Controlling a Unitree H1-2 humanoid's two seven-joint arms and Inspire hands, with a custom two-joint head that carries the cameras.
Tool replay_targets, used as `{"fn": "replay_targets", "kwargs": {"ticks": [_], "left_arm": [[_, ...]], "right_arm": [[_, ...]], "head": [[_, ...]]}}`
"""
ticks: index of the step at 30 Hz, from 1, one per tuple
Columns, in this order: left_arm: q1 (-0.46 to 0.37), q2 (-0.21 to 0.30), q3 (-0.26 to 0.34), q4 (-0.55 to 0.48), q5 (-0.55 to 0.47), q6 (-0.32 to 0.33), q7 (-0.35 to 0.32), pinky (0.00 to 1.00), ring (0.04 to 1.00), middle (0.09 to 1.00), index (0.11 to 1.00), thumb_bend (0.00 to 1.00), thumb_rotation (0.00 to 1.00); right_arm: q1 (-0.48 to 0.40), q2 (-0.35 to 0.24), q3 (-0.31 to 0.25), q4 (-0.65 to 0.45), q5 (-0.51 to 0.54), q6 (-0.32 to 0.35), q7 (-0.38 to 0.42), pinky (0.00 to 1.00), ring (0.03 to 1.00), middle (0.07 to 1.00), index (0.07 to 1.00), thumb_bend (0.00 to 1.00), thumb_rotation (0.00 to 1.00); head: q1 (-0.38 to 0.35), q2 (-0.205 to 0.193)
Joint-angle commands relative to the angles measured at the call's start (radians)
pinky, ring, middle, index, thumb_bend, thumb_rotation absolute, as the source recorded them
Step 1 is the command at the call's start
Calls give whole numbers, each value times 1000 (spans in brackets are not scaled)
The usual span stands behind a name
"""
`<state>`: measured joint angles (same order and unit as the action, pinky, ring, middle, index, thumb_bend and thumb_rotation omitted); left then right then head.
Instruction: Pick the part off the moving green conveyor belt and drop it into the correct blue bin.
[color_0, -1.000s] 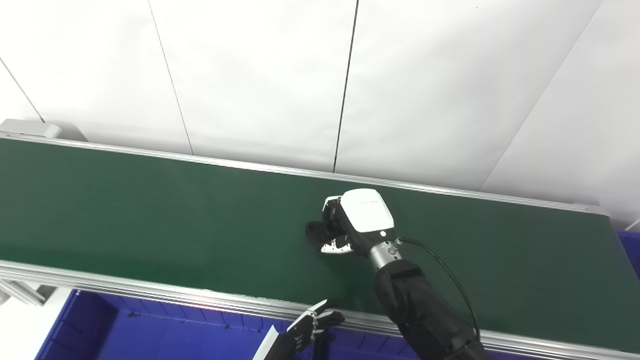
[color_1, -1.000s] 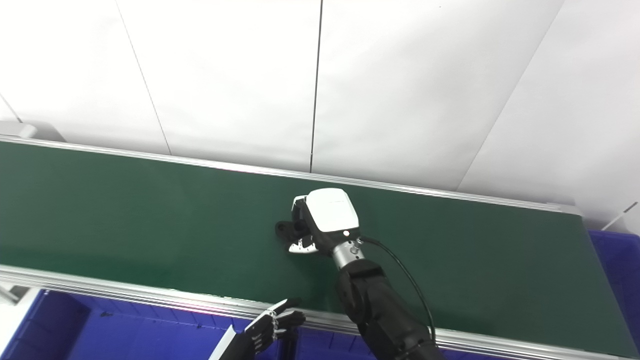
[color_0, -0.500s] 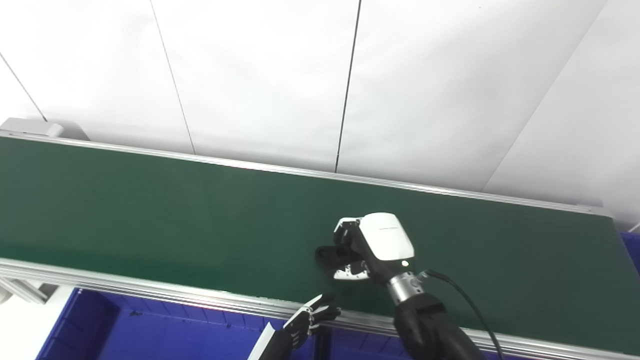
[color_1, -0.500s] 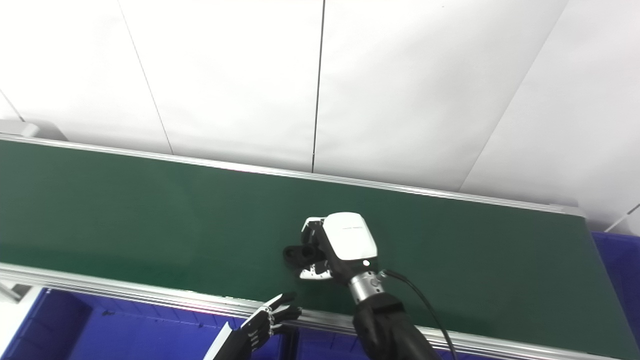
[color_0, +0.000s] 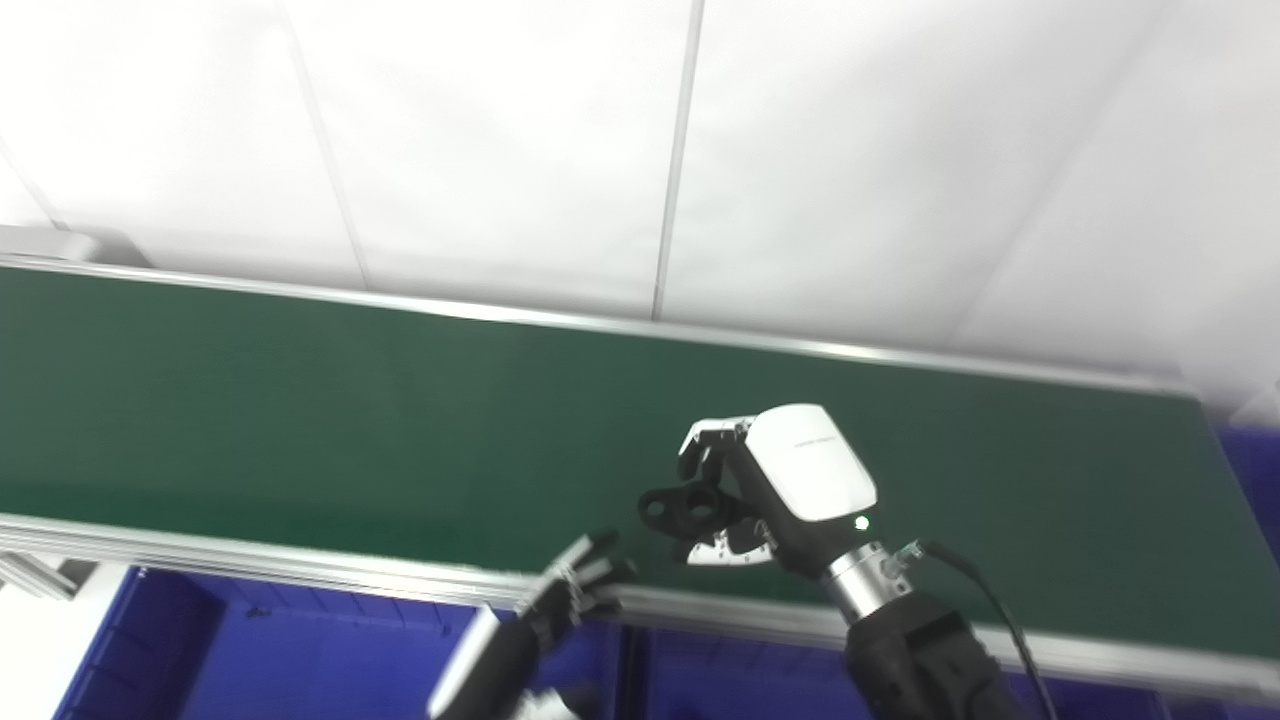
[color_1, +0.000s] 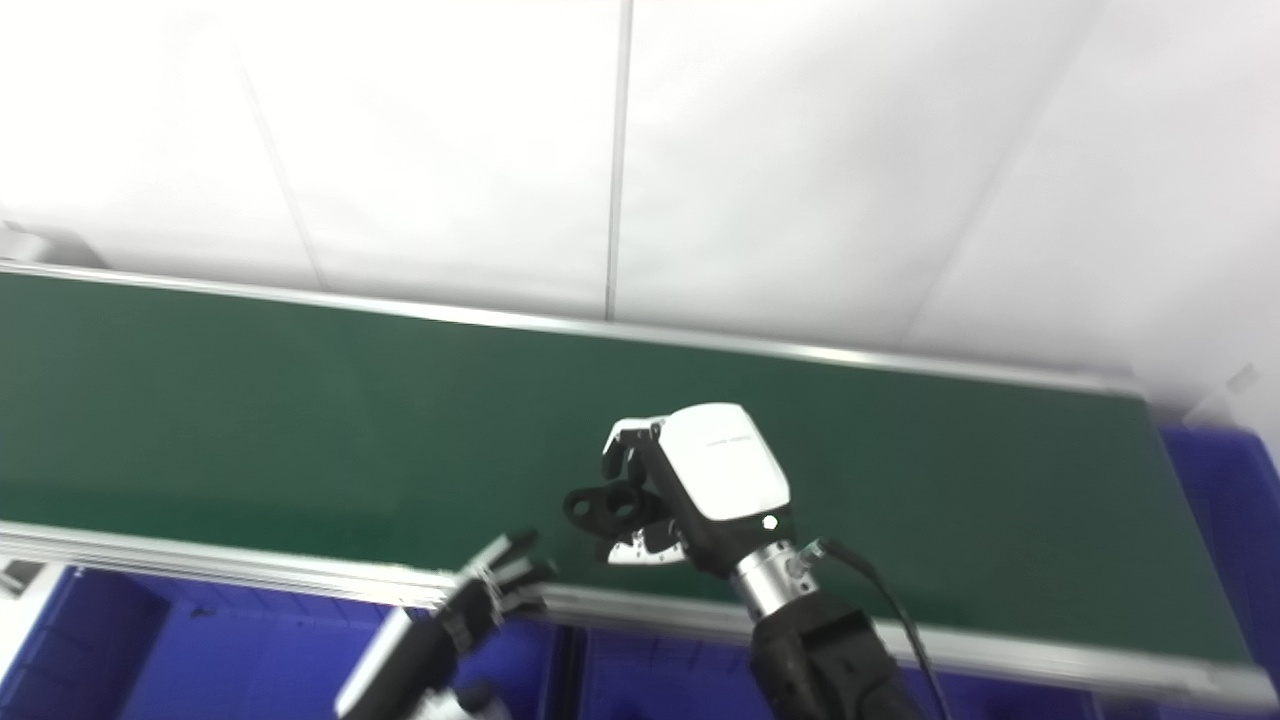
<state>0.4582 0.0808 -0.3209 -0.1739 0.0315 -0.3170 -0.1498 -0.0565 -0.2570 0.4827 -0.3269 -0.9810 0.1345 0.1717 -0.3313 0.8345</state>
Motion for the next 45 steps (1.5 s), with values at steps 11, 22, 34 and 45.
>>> {"fn": "replay_targets", "kwargs": {"ticks": [11,22,34,45], "left_arm": [[-35,113,83,-159,-87,118,-62,820,877,861,965,743,832],[-63,142,126,-222,-130,232,-85,787,844,837,957,784,809],[-72,135,128,-226,-133,257,-98,770,837,841,958,789,812],[-71,136,131,-226,-142,264,-104,795,849,836,953,794,804]], "right_arm": [[198,66,-58,-295,-144,52,231,178,236,339,486,506,135],[314,123,-84,-343,-256,44,377,188,250,357,487,505,140],[354,150,-122,-284,-391,33,477,215,288,406,491,506,139],[350,198,-160,-252,-567,34,527,180,266,381,492,519,148]], "head": [[-206,107],[-267,157],[-259,159],[-253,167]]}}
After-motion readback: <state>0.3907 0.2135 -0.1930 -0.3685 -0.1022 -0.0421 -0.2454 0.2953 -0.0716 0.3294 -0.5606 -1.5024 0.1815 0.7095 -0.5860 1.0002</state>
